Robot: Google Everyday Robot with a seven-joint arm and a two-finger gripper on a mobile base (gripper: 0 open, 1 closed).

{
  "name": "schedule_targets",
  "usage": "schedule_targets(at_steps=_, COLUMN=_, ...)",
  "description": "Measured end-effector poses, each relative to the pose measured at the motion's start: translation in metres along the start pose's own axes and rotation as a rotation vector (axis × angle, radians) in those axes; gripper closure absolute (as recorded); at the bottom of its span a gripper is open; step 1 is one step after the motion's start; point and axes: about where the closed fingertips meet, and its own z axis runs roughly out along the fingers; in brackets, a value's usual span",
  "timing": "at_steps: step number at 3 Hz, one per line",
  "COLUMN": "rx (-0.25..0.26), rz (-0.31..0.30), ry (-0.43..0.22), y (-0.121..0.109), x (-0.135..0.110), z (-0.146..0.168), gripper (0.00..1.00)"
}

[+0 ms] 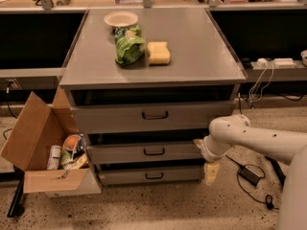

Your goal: Open middle drawer

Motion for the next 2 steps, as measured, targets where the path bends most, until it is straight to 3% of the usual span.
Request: schedule_targets(at_steps=2, rx=0.027, rz=0.017, ry=-0.024, y=-0.037, x=0.009, z=0.024, gripper=0.0)
